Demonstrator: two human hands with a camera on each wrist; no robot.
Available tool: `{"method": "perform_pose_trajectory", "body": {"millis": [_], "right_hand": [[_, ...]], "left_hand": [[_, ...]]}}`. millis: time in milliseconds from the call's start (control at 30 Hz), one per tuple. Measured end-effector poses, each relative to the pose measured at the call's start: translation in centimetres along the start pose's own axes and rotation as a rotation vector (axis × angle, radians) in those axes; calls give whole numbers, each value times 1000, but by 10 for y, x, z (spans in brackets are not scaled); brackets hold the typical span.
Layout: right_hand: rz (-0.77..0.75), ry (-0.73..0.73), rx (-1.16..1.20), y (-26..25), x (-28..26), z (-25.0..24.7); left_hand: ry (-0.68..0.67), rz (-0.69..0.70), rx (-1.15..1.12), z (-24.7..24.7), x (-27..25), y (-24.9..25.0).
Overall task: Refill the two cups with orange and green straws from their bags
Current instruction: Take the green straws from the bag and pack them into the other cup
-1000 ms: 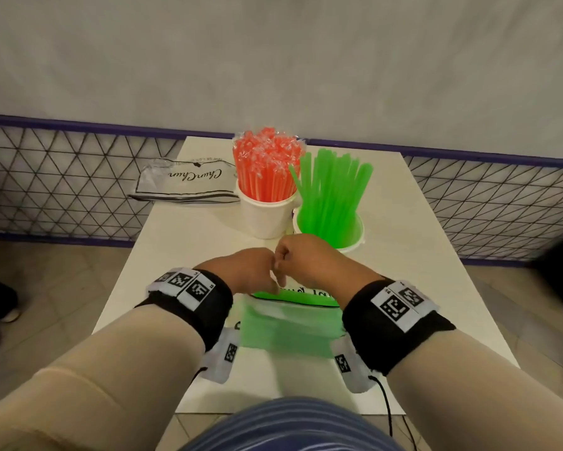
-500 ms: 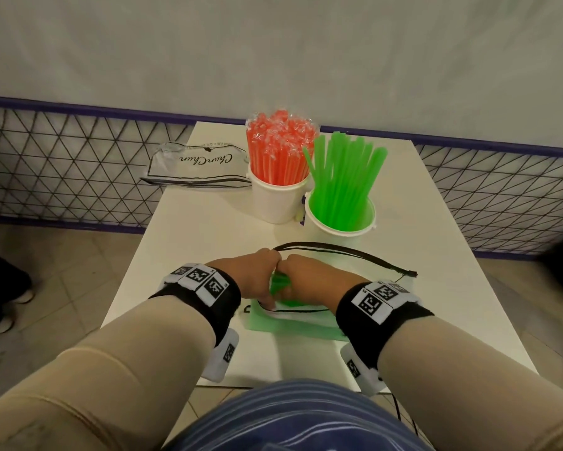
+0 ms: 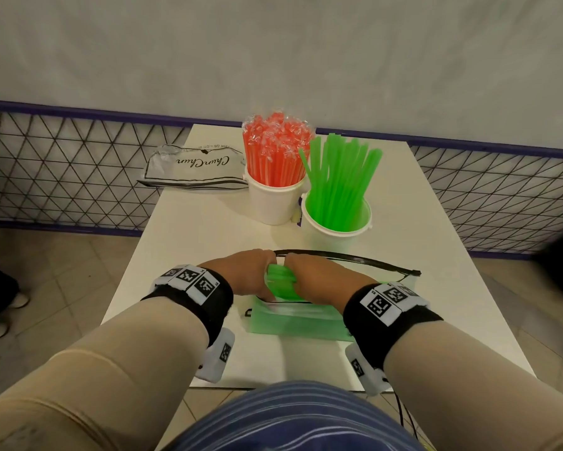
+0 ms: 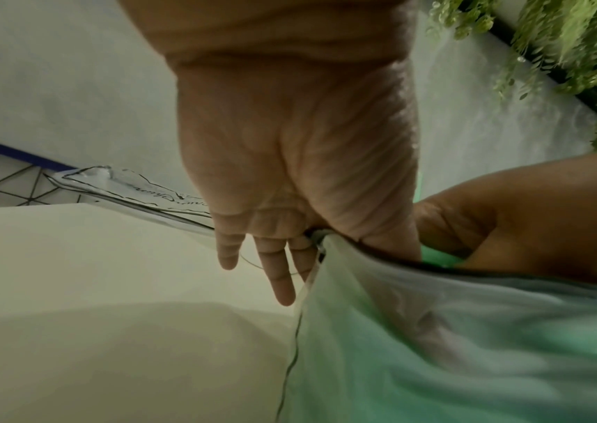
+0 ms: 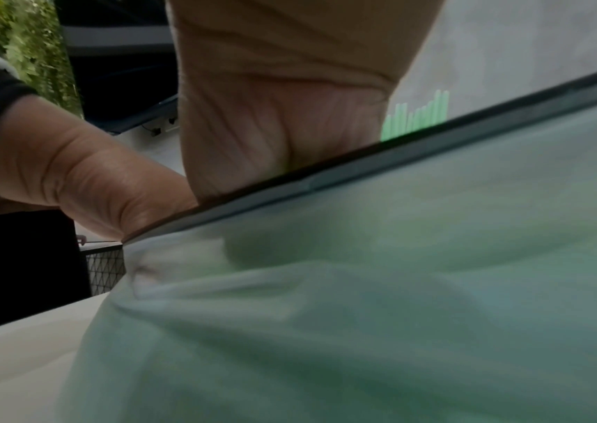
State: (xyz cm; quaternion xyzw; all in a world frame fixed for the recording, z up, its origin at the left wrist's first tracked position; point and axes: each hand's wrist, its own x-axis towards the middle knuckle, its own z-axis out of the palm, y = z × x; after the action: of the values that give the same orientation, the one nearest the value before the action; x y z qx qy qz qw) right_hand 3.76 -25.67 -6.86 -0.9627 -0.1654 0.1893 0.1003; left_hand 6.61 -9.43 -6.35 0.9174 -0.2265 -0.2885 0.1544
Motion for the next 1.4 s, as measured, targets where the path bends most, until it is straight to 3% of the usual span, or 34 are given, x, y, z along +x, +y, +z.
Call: {"method": "perform_pose_trajectory", "body": {"millis": [200,367,467,600,700,800,967,1167,1333,1400], "right_hand": [[-25,-31,21,0,-4,-18],[-7,38,444,-8,-29,-82],[-34,269,804,-7,-48,-133],[-212,733,1258,4,-63,-186],[-216,1002,1345,23,-59,-196],[-111,1119,1308,37,-46,-178],[136,1049,1176,56,-23,-131],[279,875,1175,74,-2,-102],[533,715,754,101,20,-89],[585,662,696,105,23,-89]], "left_hand": [[3,-26,-31,2,2,-2],[-54,-41,23,-2,0,-2],[-79,-44,22,-20,-1,7],[132,20,-75,-52,0,31],[266,89,-115,-58,9,52],[278,59,-123,-50,25,64],[320,-16,-126,-33,40,69],[434,-5,-128,-23,43,68],[458,-18,-142,-23,40,69],[451,-23,-160,-24,38,70]]}}
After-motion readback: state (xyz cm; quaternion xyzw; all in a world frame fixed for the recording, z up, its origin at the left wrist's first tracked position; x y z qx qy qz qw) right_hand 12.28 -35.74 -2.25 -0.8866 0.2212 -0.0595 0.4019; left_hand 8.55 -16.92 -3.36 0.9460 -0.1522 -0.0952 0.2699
